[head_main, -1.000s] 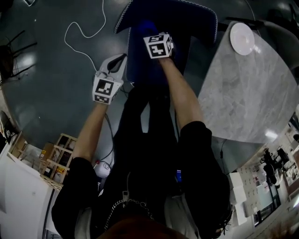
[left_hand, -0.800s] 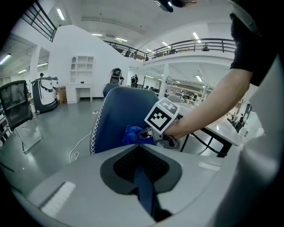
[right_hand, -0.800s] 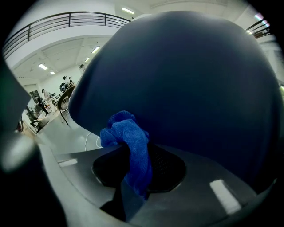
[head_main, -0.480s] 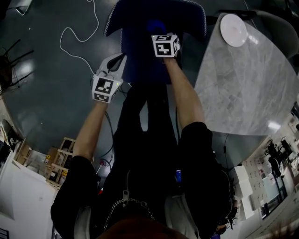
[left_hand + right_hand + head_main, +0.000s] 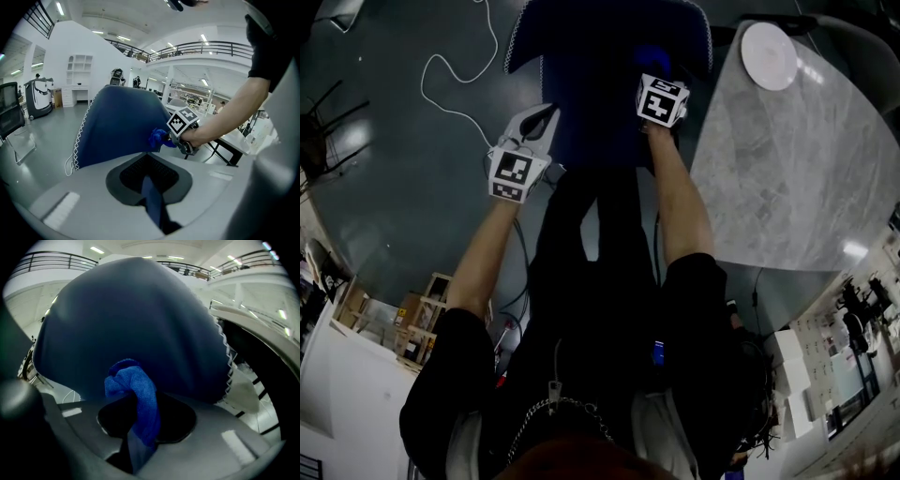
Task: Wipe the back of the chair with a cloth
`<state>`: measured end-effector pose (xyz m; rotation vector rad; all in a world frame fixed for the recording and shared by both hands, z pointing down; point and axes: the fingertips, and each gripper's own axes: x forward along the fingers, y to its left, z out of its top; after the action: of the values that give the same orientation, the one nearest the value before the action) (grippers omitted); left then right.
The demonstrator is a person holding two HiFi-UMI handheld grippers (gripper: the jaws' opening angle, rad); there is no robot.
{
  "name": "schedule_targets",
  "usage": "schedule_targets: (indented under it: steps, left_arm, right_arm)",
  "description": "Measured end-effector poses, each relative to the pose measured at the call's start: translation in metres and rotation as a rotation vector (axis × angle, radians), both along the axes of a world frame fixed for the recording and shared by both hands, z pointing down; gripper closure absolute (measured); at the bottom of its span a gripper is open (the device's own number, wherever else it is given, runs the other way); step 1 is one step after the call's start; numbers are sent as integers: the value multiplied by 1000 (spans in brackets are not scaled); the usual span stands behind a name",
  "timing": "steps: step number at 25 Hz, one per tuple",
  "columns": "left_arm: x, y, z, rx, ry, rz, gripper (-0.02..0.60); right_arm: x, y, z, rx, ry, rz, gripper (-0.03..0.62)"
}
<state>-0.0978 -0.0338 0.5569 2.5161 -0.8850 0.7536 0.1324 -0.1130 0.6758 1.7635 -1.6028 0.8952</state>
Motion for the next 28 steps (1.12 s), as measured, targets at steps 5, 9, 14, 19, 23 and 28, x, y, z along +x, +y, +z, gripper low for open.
schedule_targets:
  steps: [5,9,14,19,23,28]
  left_arm:
    - [7,3,0,-10,4,12,578]
    - [7,1,2,-8,1,17,578]
    - [4,-3,4,-6,-2,16,578]
    - [-6,-10,11,4,-13,-8,578]
    - [-21,-16,17,9,-28,-36,578]
    - [-45,-11,22,2,-48,-66,578]
  right_arm:
    - [36,23,5,0,24,172,494]
    - [48,32,8,-3,36,217,494]
    - [52,36,8,-7,61,223,494]
    - [17,30,-2,66,100,5,494]
    - [-45,29,6,73,140,-313,494]
    - [-138,36,20,61,119,-663,494]
